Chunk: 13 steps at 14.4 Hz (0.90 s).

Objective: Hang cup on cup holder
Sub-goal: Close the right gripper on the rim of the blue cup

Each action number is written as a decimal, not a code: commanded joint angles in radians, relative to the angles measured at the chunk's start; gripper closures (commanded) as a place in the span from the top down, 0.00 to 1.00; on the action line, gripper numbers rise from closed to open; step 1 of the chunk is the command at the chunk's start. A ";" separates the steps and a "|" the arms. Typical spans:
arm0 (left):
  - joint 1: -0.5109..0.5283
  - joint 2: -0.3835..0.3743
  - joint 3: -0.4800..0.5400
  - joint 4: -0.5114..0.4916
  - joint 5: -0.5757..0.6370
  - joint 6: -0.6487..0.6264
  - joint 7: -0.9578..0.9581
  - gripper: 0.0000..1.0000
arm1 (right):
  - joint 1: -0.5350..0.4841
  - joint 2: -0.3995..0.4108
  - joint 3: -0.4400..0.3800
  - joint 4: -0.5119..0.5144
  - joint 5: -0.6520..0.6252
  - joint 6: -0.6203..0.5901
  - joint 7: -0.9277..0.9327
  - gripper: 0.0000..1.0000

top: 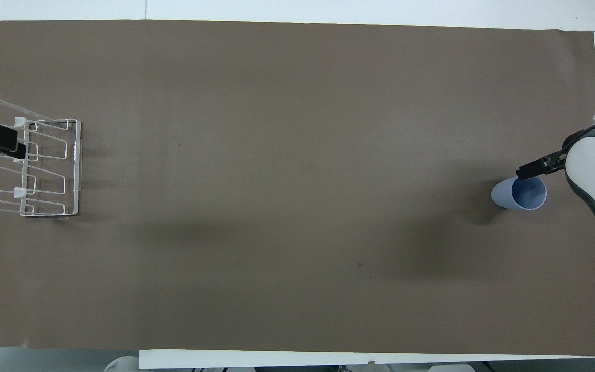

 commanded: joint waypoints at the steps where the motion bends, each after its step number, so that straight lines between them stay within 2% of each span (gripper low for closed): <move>1: 0.001 -0.021 0.000 -0.026 -0.002 0.012 -0.010 1.00 | -0.035 -0.028 0.008 -0.042 0.020 -0.008 -0.063 1.00; 3: 0.001 -0.021 0.000 -0.025 -0.002 0.012 -0.010 1.00 | -0.037 -0.038 0.008 -0.075 0.020 0.005 -0.072 1.00; 6: 0.001 -0.021 0.000 -0.026 -0.002 0.012 -0.010 1.00 | -0.035 -0.046 0.008 -0.100 0.021 0.008 -0.072 0.90; 9: 0.001 -0.021 0.000 -0.026 -0.002 0.012 -0.010 1.00 | -0.037 -0.052 0.008 -0.111 0.021 0.009 -0.090 0.86; 11: 0.001 -0.021 0.000 -0.026 -0.002 0.012 -0.010 1.00 | -0.037 -0.054 0.007 -0.126 0.021 0.040 -0.112 0.77; 13: 0.001 -0.021 0.000 -0.026 -0.002 0.012 -0.010 1.00 | -0.038 -0.060 0.007 -0.146 0.021 0.068 -0.123 0.62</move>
